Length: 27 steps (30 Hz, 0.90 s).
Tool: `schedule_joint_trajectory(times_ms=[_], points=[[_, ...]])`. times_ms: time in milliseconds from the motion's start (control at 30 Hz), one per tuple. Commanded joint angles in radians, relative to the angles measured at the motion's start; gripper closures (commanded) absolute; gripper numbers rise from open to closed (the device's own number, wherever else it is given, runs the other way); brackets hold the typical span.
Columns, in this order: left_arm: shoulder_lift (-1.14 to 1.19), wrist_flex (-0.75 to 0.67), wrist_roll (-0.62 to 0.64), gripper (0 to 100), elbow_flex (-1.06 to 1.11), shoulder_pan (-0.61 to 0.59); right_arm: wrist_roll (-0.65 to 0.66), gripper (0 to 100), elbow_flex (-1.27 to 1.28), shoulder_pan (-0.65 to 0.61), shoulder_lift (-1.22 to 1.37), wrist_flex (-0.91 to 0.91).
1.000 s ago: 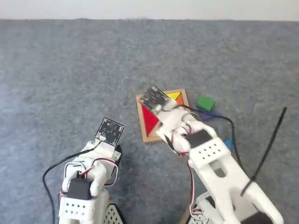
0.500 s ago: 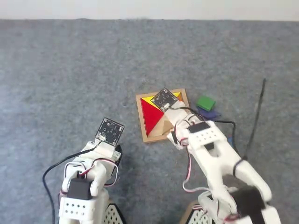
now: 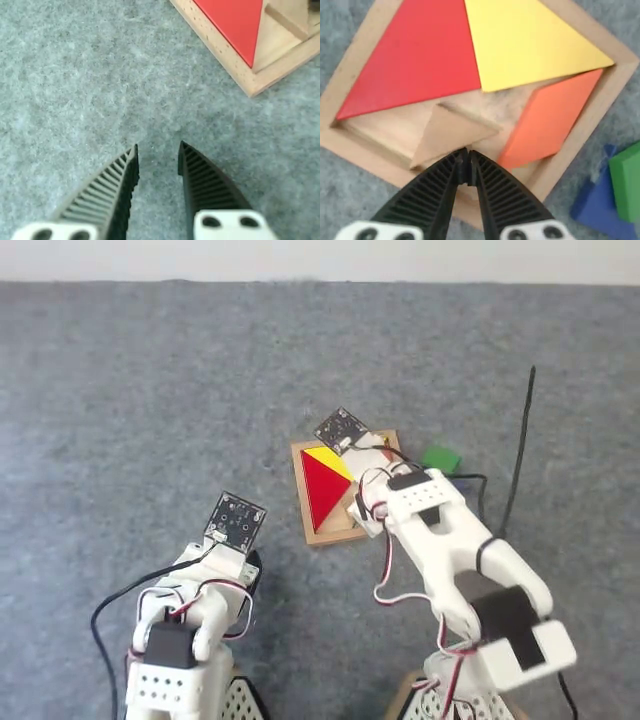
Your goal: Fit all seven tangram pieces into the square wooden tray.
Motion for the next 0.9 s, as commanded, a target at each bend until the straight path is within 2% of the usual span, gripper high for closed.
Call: schedule_joint_trajectory(times_ms=[0, 367, 633, 867], points=[[-0.021, 0.003, 0.008, 88, -0.012, 0.0, -0.011, 99.0, -0.132, 0.01, 0.048, -0.004], [-0.021, 0.003, 0.008, 88, -0.012, 0.0, -0.057, 99.0, -0.206, 0.007, 0.016, 0.035], [-0.021, 0.003, 0.008, 88, -0.012, 0.0, -0.054, 99.0, 0.006, -0.165, -0.18, -0.015], [-0.021, 0.003, 0.008, 88, -0.012, 0.0, -0.054, 99.0, 0.061, -0.203, -0.186, -0.019]])
